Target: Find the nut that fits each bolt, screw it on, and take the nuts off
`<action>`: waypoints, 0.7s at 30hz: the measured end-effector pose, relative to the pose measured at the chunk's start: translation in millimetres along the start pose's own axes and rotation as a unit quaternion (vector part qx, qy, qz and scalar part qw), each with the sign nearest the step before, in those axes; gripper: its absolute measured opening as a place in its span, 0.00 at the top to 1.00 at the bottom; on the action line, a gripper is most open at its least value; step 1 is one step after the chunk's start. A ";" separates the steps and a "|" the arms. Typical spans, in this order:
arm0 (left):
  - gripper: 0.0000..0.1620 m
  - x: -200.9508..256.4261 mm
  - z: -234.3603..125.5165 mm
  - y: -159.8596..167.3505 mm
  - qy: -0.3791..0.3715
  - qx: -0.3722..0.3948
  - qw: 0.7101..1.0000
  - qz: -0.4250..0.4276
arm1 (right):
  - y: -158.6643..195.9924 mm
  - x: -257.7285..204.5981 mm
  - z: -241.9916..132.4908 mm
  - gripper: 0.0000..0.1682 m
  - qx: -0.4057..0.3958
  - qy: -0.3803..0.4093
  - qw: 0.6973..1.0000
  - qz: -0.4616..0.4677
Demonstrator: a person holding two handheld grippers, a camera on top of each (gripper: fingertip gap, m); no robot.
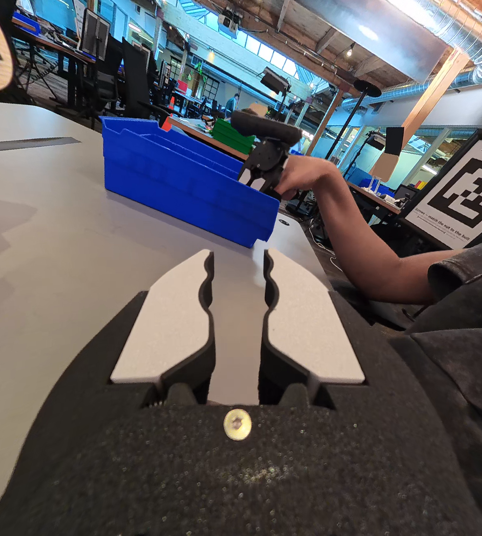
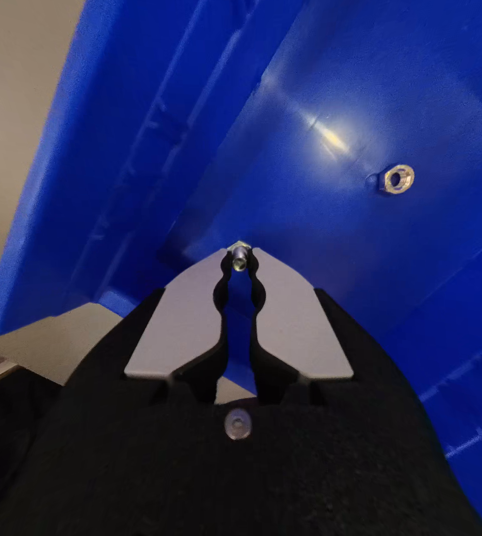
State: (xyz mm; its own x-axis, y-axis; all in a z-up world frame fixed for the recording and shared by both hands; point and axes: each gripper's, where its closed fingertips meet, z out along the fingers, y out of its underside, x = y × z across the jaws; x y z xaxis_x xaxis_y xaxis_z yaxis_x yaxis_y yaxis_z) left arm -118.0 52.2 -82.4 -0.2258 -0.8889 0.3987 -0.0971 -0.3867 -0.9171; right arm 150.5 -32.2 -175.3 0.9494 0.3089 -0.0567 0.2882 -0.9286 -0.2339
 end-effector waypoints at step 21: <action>0.83 7.0 -28.4 -32.3 -0.258 -0.128 0.958 0.022 | -176.4 -241.9 -100.1 0.85 0.539 -0.319 0.773 -0.101</action>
State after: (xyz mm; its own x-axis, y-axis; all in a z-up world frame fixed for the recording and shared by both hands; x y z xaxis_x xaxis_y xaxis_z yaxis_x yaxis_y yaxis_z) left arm -143.9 65.5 -50.0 0.2664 -0.9319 0.2461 -0.3472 -0.3310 -0.8775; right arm -117.5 36.3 -23.1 0.5447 0.7829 -0.3005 -0.1760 -0.2436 -0.9538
